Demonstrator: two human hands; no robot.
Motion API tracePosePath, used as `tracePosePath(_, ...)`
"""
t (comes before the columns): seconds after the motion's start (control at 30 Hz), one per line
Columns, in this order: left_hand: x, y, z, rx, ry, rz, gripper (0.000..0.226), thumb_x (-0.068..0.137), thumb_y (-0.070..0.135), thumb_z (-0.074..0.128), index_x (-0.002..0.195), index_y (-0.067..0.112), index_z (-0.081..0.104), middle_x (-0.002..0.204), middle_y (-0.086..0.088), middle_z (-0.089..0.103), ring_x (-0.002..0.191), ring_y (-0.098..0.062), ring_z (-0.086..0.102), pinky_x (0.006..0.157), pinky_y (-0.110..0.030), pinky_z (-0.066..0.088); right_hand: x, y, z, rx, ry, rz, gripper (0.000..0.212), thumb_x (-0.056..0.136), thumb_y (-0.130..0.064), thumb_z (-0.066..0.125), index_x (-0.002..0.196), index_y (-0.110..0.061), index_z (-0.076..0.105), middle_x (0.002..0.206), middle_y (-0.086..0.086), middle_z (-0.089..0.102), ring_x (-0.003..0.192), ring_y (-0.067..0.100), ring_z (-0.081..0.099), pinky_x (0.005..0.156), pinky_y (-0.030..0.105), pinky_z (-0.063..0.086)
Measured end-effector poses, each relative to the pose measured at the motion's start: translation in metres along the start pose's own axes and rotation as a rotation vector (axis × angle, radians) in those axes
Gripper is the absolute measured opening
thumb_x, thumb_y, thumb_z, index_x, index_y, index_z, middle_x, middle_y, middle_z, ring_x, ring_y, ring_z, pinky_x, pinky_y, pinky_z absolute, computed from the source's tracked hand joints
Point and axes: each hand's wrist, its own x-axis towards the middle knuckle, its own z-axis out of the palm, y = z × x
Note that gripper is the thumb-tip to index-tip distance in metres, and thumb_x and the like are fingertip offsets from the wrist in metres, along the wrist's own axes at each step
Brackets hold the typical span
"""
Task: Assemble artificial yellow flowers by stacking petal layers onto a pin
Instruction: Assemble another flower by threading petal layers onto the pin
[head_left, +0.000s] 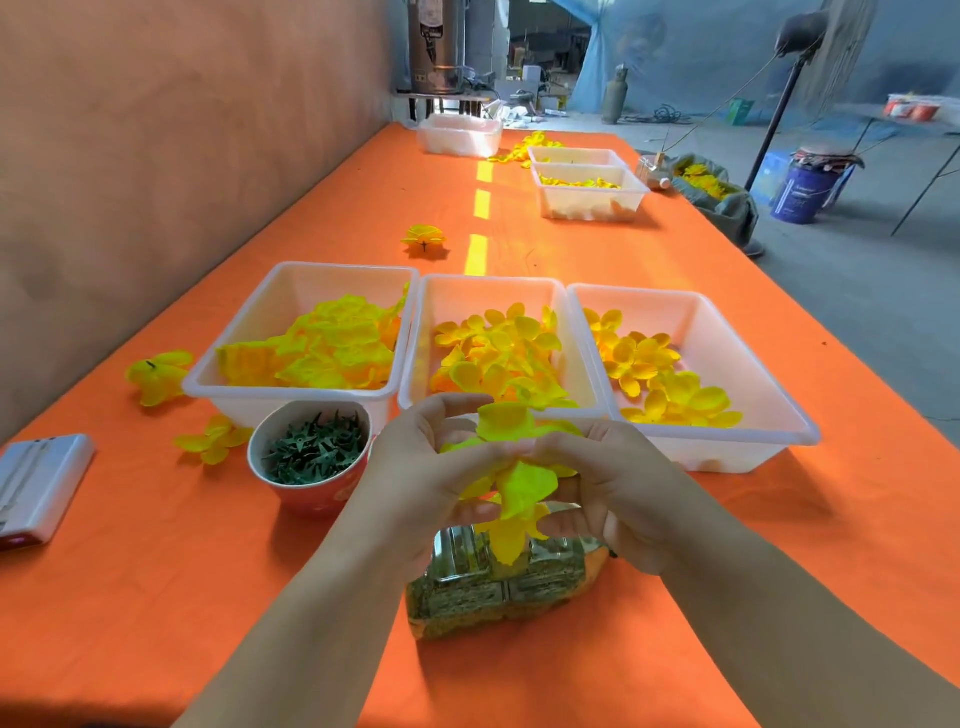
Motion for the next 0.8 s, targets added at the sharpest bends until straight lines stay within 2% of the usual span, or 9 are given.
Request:
tracePosePath(0.13, -0.003, 0.001, -0.002, -0.030, 0.000, 0.005, 0.063, 0.052, 0.022, 0.087, 0.112, 0.023, 0.069, 0.108, -0.011, 0.071, 0.086, -0.021, 0.073, 0.052, -0.031, 0.055, 0.000, 0.004, 0.001, 0.068, -0.014, -0.015, 0.018, 0.090, -0.013, 0.064, 0.082, -0.018, 0.079, 0.083, 0.002, 0.072, 0.069, 0.016, 0.069, 0.057, 0.030, 0.056)
tracePosePath(0.27, -0.002, -0.002, -0.004, -0.051, -0.028, -0.034, 0.064, 0.053, 0.020, 0.088, 0.114, 0.018, 0.070, 0.116, -0.013, 0.069, 0.097, -0.027, 0.073, 0.057, -0.034, 0.058, 0.001, 0.007, 0.000, 0.104, -0.021, -0.030, 0.016, 0.091, -0.010, 0.063, 0.088, -0.014, 0.079, 0.089, 0.008, 0.073, 0.073, 0.020, 0.069, 0.063, 0.033, 0.058)
tracePosePath(0.33, 0.000, -0.005, -0.005, -0.083, -0.062, -0.054, 0.064, 0.053, 0.009, 0.092, 0.113, 0.016, 0.071, 0.110, -0.011, 0.072, 0.088, -0.021, 0.073, 0.055, -0.032, 0.058, 0.001, 0.009, 0.000, 0.120, -0.022, -0.042, 0.019, 0.091, -0.010, 0.063, 0.086, -0.015, 0.080, 0.090, 0.007, 0.073, 0.072, 0.020, 0.069, 0.066, 0.034, 0.058)
tracePosePath(0.47, 0.001, -0.010, -0.007, -0.250, -0.116, -0.144, 0.058, 0.056, 0.015, 0.083, 0.113, 0.015, 0.071, 0.101, -0.011, 0.076, 0.070, -0.024, 0.072, 0.048, -0.026, 0.057, 0.002, 0.012, 0.001, 0.158, -0.026, -0.046, 0.016, 0.089, -0.009, 0.064, 0.090, -0.012, 0.079, 0.093, 0.014, 0.075, 0.077, 0.024, 0.072, 0.063, 0.035, 0.059)
tracePosePath(0.57, 0.002, -0.015, -0.009, -0.285, -0.108, -0.175, 0.055, 0.053, 0.014, 0.084, 0.107, 0.016, 0.074, 0.098, -0.014, 0.075, 0.064, -0.024, 0.072, 0.045, -0.025, 0.056, 0.002, 0.017, 0.000, 0.158, -0.008, -0.031, 0.016, 0.090, -0.009, 0.063, 0.089, -0.012, 0.078, 0.095, 0.016, 0.075, 0.080, 0.027, 0.072, 0.070, 0.039, 0.061)
tracePosePath(0.7, 0.004, -0.016, -0.011, -0.253, -0.110, -0.138, 0.050, 0.051, 0.013, 0.086, 0.101, 0.017, 0.076, 0.097, -0.016, 0.075, 0.064, -0.025, 0.071, 0.045, -0.026, 0.056, 0.002, 0.018, 0.000, 0.132, 0.012, -0.021, 0.015, 0.090, -0.012, 0.064, 0.087, -0.014, 0.078, 0.095, 0.013, 0.075, 0.082, 0.026, 0.071, 0.081, 0.045, 0.059)
tracePosePath(0.8, 0.006, -0.016, -0.011, -0.179, -0.075, -0.097, 0.062, 0.050, 0.006, 0.093, 0.108, 0.016, 0.073, 0.114, -0.019, 0.071, 0.083, -0.032, 0.072, 0.060, -0.037, 0.059, 0.002, 0.017, 0.000, 0.116, -0.012, -0.038, 0.024, 0.091, -0.012, 0.063, 0.075, -0.020, 0.079, 0.083, 0.003, 0.074, 0.072, 0.018, 0.070, 0.069, 0.036, 0.059)
